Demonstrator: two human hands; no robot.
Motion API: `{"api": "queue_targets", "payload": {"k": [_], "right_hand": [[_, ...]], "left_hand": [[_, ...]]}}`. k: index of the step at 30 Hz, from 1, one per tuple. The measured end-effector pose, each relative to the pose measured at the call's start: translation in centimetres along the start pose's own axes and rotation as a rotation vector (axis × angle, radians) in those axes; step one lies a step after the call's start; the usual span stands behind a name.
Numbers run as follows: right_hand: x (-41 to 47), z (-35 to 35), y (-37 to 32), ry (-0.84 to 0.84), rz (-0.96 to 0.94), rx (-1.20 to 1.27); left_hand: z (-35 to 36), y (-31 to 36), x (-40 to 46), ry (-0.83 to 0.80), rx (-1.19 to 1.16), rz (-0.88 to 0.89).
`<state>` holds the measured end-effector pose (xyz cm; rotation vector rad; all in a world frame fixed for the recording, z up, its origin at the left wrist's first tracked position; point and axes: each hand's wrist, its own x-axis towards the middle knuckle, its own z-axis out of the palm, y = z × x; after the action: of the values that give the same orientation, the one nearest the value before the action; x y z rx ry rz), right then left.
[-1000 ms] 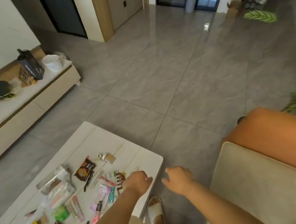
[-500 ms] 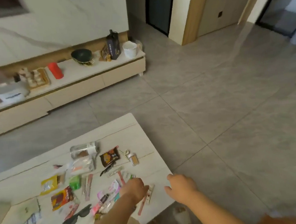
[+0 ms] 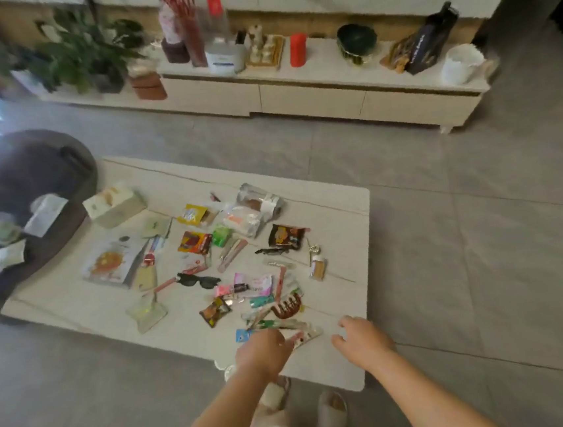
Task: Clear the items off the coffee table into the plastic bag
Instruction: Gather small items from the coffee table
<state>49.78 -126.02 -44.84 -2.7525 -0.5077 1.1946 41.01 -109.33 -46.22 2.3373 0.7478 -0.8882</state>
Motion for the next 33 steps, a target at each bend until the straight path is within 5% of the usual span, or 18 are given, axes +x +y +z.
{"api": "queue_targets", "payload": {"k": [19, 33], "right_hand": [[14.0, 12.9, -0.5, -0.157, 0.085, 0.109], [22.4, 19.3, 2.0, -0.03, -0.103, -0.127]], "left_hand": [[9.3, -9.9, 11.9, -0.103, -0.189, -0.197], [15.9, -8.7, 19.8, -0.054, -0.057, 0.026]]}}
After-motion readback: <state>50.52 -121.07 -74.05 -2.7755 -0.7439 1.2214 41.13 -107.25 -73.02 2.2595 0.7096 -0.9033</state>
